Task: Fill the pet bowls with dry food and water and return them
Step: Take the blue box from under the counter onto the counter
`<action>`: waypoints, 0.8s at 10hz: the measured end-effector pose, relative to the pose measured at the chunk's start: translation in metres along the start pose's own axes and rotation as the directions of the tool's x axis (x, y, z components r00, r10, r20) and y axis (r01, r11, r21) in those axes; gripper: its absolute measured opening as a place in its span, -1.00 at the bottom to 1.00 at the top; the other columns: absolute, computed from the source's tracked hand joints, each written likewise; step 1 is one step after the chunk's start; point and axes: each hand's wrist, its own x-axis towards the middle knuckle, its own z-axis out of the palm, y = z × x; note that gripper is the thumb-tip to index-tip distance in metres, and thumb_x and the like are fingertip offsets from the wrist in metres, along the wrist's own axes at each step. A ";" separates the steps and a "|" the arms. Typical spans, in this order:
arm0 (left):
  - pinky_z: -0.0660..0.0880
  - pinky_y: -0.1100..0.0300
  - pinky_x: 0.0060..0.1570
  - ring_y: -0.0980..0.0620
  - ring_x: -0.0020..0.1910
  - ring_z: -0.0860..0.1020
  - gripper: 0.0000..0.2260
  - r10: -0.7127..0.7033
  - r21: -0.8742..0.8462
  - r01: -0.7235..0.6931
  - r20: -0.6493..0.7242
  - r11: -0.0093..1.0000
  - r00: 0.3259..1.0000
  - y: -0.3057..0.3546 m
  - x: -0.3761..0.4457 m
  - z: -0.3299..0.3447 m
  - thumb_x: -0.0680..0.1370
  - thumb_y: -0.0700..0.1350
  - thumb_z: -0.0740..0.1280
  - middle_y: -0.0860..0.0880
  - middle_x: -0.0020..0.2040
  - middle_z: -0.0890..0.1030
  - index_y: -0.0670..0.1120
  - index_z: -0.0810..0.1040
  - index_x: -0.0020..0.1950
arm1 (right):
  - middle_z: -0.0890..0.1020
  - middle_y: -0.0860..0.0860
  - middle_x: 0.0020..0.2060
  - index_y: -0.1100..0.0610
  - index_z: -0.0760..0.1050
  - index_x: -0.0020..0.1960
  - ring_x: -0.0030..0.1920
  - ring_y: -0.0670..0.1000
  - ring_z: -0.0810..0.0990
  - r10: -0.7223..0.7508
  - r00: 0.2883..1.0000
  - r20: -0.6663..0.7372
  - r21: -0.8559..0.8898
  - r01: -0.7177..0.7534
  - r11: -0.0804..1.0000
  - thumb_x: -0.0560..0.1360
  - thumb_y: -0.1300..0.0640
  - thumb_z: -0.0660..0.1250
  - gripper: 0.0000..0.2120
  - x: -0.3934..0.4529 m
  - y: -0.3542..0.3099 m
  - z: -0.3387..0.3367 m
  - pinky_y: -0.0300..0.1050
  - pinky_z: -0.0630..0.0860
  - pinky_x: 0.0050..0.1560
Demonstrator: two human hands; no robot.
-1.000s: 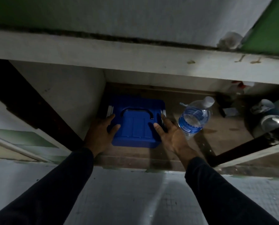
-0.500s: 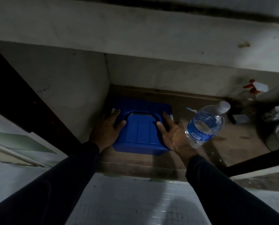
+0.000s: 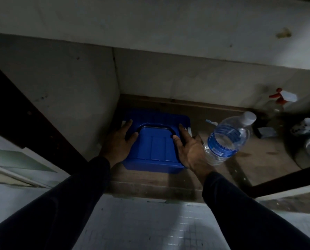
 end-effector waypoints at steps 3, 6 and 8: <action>0.13 0.19 0.46 -0.04 0.63 0.14 -0.43 0.004 -0.055 -0.005 -0.022 0.998 1.000 -0.003 -0.019 0.001 0.69 0.13 0.22 0.00 0.67 0.13 0.14 0.10 0.67 | 0.44 0.16 0.42 -0.13 0.11 0.61 0.35 0.23 0.47 -0.085 0.991 -0.107 0.138 0.099 0.985 0.63 -0.26 0.09 -0.40 -0.015 0.012 0.017 0.15 0.41 0.37; 0.14 0.23 0.44 -0.03 0.60 0.23 -0.44 -0.047 -0.041 0.046 -0.032 0.998 0.998 0.005 -0.113 -0.014 0.69 0.12 0.24 0.00 0.64 0.23 0.10 0.17 0.66 | 0.48 0.19 0.39 -0.21 0.11 0.58 0.33 0.28 0.49 -0.027 0.997 -0.077 0.178 0.041 0.983 0.57 -0.35 0.04 -0.39 -0.090 0.014 0.023 0.20 0.46 0.31; 0.14 0.32 0.43 0.11 0.54 0.27 -0.45 -0.063 -0.081 0.059 -0.055 0.995 0.996 0.024 -0.195 -0.036 0.67 0.07 0.31 0.01 0.59 0.32 0.05 0.26 0.64 | 0.34 0.06 0.14 -0.38 0.20 0.51 0.14 0.08 0.49 0.131 0.991 0.033 0.319 -0.135 0.938 0.59 -0.22 0.24 -0.49 -0.172 -0.003 -0.006 -0.11 0.48 0.27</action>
